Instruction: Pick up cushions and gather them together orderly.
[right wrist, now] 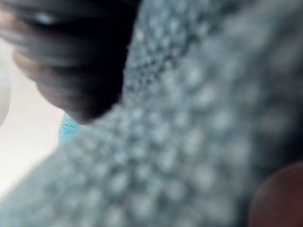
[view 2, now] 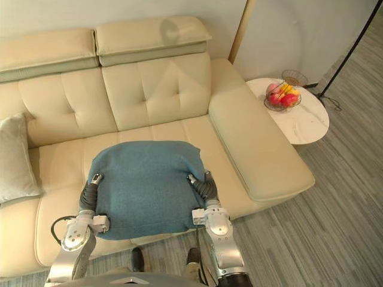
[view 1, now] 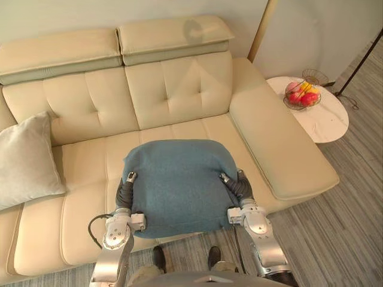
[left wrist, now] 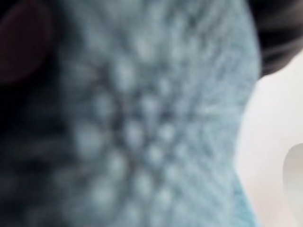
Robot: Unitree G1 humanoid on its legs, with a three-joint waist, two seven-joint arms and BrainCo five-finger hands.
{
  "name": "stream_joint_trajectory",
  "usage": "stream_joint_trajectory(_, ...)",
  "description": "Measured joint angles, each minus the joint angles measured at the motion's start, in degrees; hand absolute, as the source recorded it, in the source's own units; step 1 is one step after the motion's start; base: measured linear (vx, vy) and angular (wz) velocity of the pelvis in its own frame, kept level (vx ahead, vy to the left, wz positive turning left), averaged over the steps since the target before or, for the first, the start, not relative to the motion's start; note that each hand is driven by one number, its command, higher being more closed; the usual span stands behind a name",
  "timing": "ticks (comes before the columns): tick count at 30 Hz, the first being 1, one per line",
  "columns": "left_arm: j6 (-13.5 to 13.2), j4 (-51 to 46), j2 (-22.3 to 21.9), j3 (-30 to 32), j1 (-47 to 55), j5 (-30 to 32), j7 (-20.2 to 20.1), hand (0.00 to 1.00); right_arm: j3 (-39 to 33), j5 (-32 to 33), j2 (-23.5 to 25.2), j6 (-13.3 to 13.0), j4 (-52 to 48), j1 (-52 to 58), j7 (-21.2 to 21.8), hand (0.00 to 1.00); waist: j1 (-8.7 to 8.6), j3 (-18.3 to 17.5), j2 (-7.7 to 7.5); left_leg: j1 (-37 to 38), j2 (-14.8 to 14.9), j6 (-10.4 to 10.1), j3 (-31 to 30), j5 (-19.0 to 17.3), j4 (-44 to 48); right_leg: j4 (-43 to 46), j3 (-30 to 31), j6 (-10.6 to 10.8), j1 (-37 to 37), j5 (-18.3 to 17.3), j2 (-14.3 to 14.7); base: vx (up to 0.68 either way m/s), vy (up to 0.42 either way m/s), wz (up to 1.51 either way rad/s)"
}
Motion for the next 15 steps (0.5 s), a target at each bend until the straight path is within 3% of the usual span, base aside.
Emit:
stream_joint_trajectory(4,0.3,4.3,1.3,0.6,-9.1,1.1,3.2,1.00,0.0,0.4,0.1,0.2,6.3,-9.2,-3.3,1.00,0.07,2.1,0.94,-5.1,0.1,0.1,0.2,2.0,0.0,-0.9,0.4,-0.6,-4.8,2.5,0.3,-0.07,0.013,-0.03)
stream_joint_trajectory(7,0.3,4.8,2.2,1.8,-17.1,1.1,7.0,1.00,0.2,0.6,1.2,0.3,6.1,-17.5,-7.5,1.00,1.20,3.8,1.52,-10.0,0.5,0.2,1.5,3.6,0.0,0.7,1.0,-0.8,-10.9,3.5,0.3,-0.11,0.002,-0.11)
stream_joint_trajectory(8,0.3,4.8,2.8,1.9,-22.0,1.1,9.7,1.00,0.2,0.8,1.2,0.3,5.4,-21.7,-10.5,1.00,2.25,4.1,1.68,-12.8,0.8,-0.3,1.5,4.0,0.0,2.8,1.0,-1.1,-14.5,3.2,0.3,-0.13,-0.012,-0.04)
stream_joint_trajectory(13,0.2,4.8,6.8,2.2,-39.4,1.0,17.8,1.00,-0.4,-1.2,1.4,0.3,2.0,-37.4,-20.5,1.00,3.61,5.4,1.80,-19.3,1.1,-2.1,1.5,6.1,0.1,12.8,0.8,-2.2,-25.1,-0.2,-1.3,-0.09,-0.032,0.11)
stream_joint_trajectory(15,-0.2,4.8,8.4,2.3,-46.5,1.0,20.7,1.00,-1.7,-4.0,2.3,0.2,0.5,-44.0,-24.4,1.00,4.07,6.3,1.74,-21.6,1.1,-1.9,1.3,6.9,0.1,15.8,0.8,-2.5,-28.7,-1.3,-1.8,-0.05,-0.058,0.14)
